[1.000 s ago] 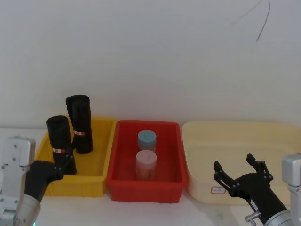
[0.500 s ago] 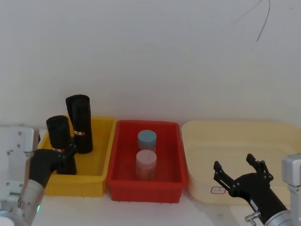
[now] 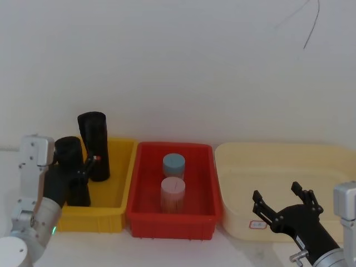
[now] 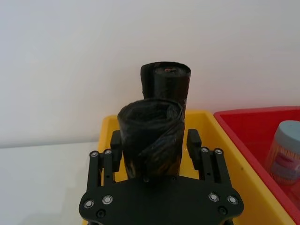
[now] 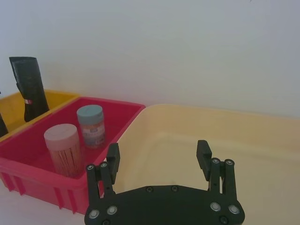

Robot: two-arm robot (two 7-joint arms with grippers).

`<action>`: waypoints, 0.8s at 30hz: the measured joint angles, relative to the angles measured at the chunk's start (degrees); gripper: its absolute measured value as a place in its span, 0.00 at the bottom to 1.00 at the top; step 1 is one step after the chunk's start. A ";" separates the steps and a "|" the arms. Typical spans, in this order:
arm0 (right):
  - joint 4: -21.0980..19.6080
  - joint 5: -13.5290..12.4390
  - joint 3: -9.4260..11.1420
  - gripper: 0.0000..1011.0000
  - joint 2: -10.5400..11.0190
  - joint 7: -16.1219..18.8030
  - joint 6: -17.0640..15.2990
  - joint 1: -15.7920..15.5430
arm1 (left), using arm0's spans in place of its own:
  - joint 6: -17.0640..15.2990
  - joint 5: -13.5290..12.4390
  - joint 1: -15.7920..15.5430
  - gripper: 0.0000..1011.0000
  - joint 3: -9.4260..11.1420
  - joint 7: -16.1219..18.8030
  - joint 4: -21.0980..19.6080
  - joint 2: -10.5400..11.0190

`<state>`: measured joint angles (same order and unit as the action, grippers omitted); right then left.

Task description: Pick up the garbage bag with the one hand and transfer it to the other hand.

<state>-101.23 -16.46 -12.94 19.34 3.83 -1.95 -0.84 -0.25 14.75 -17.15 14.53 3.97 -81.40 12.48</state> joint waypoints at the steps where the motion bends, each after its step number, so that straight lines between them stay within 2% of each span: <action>1: 0.00 0.00 0.00 0.99 0.00 0.00 0.00 0.00 | 0.09 0.03 -0.21 0.83 0.00 -0.14 0.27 -0.09; 5: 0.00 0.00 0.00 0.99 0.00 0.00 0.00 0.00 | 0.50 0.14 -1.06 0.69 -0.05 -0.77 1.34 -0.49; 6: 0.00 0.00 0.00 0.99 0.00 0.00 0.00 0.00 | 0.56 0.16 -1.18 0.69 -0.08 -0.86 1.48 -0.55; 10: 0.00 0.00 0.00 0.99 0.00 0.00 0.00 0.00 | 0.90 0.19 -1.74 0.56 -0.16 -1.52 2.00 -0.83; 16: 0.00 0.00 0.00 0.99 0.00 0.00 0.00 0.00 | 1.27 -0.16 -2.24 0.51 0.04 -2.38 1.92 -0.89; 24: 0.00 0.00 0.00 0.99 0.00 0.00 0.00 0.00 | 2.14 -1.95 -3.16 0.47 1.67 -4.72 -0.12 -0.38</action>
<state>-101.23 -16.46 -12.94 19.33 3.83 -1.95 -0.84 1.89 12.80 -20.31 16.20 -0.74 -81.52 12.10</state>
